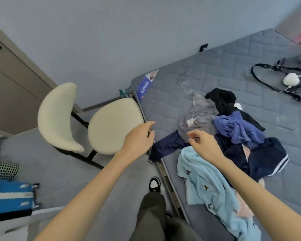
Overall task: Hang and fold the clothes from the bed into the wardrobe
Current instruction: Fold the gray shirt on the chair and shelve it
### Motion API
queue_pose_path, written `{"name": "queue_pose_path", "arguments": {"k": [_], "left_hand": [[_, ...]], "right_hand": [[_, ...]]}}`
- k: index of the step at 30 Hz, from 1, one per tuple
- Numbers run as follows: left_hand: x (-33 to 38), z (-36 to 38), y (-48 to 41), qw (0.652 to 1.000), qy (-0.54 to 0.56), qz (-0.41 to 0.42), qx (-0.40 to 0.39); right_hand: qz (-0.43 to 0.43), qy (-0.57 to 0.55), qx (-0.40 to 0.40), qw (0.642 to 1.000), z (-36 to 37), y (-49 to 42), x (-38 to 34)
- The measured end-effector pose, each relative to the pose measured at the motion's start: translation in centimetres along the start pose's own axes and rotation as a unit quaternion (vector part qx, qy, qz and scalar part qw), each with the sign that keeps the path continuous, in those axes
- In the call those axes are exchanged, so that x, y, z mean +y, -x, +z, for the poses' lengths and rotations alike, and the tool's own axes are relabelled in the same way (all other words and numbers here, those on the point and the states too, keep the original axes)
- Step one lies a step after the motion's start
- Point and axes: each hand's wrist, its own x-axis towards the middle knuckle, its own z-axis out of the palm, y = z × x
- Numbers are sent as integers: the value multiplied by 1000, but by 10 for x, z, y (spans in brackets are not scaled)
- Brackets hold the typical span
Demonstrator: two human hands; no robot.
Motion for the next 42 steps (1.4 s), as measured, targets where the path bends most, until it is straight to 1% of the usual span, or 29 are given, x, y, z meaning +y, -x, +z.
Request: {"name": "queue_pose_path", "arguments": {"k": [3,7,12,16,19,23,25,27,29,32,34,36,40,42], "left_hand": [[7,38,-42,998,9,30,-57],[11,88,-95,991,28,47,-126],[10,149,-164,976,40,65,-202],[10,205,-206,966,49,57,-247],[11,251,-230,957,62,40,-279],[10,311,-259,947,93,-12,-306],[10,338,-271,946,97,-39,-307],[10,360,-281,951,97,-59,-288],[8,374,-286,963,100,-66,-240],[2,377,-288,967,171,-63,-176],[-2,365,-284,965,210,-49,-149],[-8,347,-278,963,237,-27,-124],[-21,300,-260,956,272,8,-106],[-27,273,-247,954,283,12,-100]], "right_hand": [[64,-9,10,998,2,-16,40],[144,-17,19,989,6,-43,81],[221,-15,24,975,18,-82,124],[244,-15,19,969,30,-118,156],[243,-12,22,970,41,-146,179],[225,-13,38,973,58,-180,215],[214,-12,40,976,65,-193,232],[211,-6,38,977,71,-202,247],[210,-3,54,976,76,-207,258],[227,-51,72,970,76,-211,264],[242,-111,65,962,73,-210,259],[239,-148,63,958,70,-209,249],[172,-183,77,965,60,-203,214],[169,-209,63,961,55,-199,192]]}}
